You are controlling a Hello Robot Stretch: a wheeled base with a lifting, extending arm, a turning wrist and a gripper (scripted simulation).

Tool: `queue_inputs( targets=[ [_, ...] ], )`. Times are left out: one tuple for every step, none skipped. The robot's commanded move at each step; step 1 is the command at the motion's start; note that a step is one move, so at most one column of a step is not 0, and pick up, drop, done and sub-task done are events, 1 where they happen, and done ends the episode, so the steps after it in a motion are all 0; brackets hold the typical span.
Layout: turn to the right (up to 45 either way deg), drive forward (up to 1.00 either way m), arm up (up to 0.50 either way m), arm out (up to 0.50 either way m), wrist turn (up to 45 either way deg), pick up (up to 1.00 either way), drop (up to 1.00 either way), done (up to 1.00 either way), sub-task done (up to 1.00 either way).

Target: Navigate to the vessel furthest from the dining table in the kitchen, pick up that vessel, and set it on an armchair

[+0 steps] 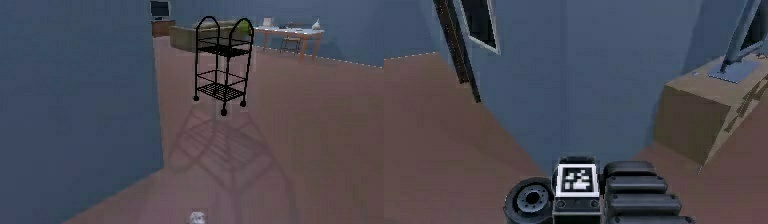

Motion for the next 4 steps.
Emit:
queue_inputs(
  targets=[
    [0.0, 1.0, 0.0, 0.0, 0.0, 0.0, 0.0, 0.0, 0.0],
    [6.0, 0.0, 0.0, 0.0, 0.0, 0.0, 0.0, 0.0, 0.0],
    [0.0, 0.4, 0.0, 0.0, 0.0, 0.0, 0.0, 0.0, 0.0],
    [-9.0, 0.0, 0.0, 0.0, 0.0, 0.0, 0.0, 0.0, 0.0]
  ],
)
